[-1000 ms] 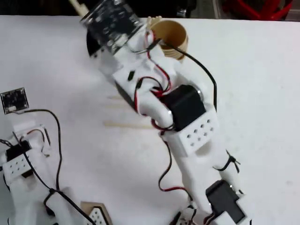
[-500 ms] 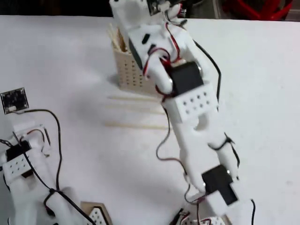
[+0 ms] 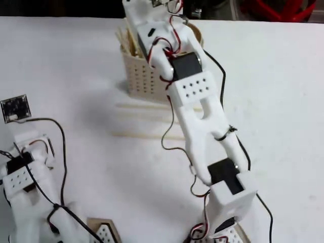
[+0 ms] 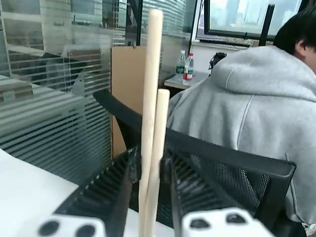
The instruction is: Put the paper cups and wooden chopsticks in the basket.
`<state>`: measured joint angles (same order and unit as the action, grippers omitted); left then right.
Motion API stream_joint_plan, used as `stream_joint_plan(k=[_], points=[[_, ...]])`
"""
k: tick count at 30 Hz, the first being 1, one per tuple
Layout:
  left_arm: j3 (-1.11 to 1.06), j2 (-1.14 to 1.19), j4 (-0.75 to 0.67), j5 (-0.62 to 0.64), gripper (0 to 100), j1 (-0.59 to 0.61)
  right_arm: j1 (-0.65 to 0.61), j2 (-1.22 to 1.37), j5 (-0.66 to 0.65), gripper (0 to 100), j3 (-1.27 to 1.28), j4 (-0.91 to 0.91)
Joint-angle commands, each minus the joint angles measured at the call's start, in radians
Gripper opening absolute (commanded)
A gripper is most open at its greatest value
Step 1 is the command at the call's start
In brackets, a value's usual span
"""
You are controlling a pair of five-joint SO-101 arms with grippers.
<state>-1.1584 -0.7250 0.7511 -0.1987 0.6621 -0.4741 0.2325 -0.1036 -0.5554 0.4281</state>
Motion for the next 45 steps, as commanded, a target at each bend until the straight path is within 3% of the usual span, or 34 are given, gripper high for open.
stream_joint_plan(k=[1,15,22,27,37,41,45], points=[[0.028,-0.022,-0.017,0.006,2,0.007,0.008,-0.021,0.011,13.2,-0.008,0.045],[0.028,-0.022,-0.017,0.006,2,0.007,-0.036,-0.162,0.000,9.8,-0.029,0.495],[0.028,-0.022,-0.017,0.006,2,0.007,-0.163,-0.214,-0.315,9.8,-0.029,0.885],[0.028,-0.022,-0.017,0.006,2,0.007,-0.213,-0.177,-0.413,9.8,-0.008,1.046],[0.028,-0.022,-0.017,0.006,2,0.007,-0.237,0.088,-0.532,9.8,0.091,1.017],[0.028,-0.022,-0.017,0.006,2,0.007,-0.245,0.231,-0.531,9.6,0.089,0.872],[0.028,-0.022,-0.017,0.006,2,0.007,-0.240,0.335,-0.535,1.2,0.089,0.674]])
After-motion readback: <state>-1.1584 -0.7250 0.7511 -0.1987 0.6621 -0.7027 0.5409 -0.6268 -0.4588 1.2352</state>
